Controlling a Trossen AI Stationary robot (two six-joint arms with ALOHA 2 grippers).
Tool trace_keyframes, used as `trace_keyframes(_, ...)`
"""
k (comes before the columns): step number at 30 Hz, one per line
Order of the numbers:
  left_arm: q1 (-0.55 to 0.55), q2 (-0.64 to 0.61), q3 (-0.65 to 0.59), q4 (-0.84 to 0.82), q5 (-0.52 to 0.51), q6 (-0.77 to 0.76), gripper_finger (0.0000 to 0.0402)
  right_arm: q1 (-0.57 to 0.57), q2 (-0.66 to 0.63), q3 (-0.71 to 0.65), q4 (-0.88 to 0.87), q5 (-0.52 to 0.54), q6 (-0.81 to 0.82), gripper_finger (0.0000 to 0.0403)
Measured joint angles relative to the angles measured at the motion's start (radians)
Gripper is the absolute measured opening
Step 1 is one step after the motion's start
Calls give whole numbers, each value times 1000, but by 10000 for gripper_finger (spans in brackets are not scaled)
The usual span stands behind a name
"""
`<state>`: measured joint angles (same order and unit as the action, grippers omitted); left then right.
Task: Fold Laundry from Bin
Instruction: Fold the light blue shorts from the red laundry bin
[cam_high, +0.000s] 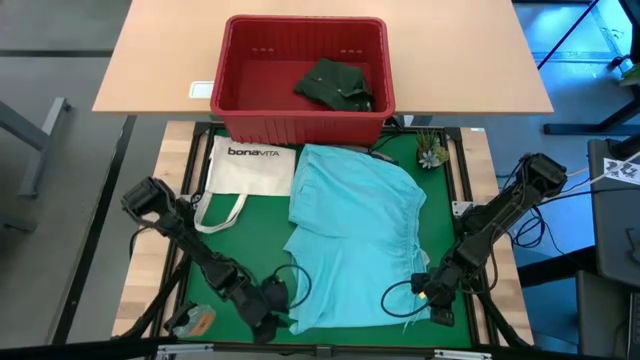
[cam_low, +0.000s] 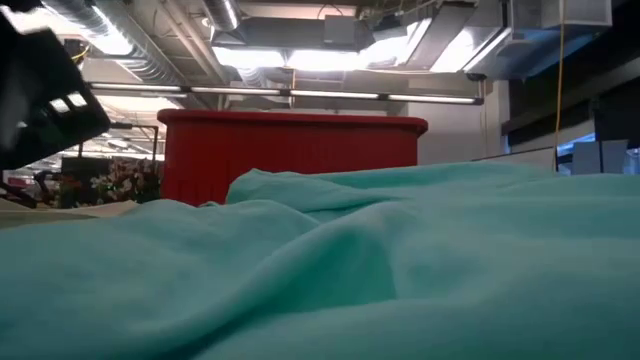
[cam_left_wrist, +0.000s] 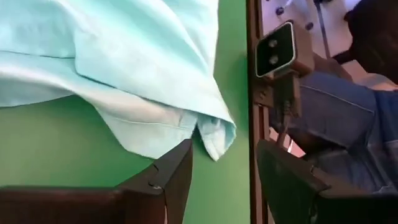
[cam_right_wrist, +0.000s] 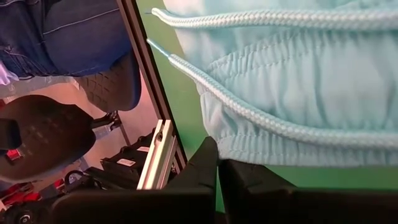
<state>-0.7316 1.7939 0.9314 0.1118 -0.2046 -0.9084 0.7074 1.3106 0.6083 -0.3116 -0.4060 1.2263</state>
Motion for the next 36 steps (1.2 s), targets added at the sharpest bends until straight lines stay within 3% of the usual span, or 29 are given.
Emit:
trace_keyframes(11, 48, 26, -1, 3, -267, 34, 158, 0, 0, 0, -2, 38, 0, 5)
trace_keyframes(21, 163, 23, -1, -153, -257, 260, 137, 0, 0, 0, -3, 36, 0, 5)
trace_keyframes(29, 219, 14, -1, -184, -255, 391, 136, 0, 0, 0, -4, 37, 0, 5)
trace_keyframes(36, 234, -98, 0, -280, -250, 453, 136, 0, 0, 0, -4, 45, 0, 5)
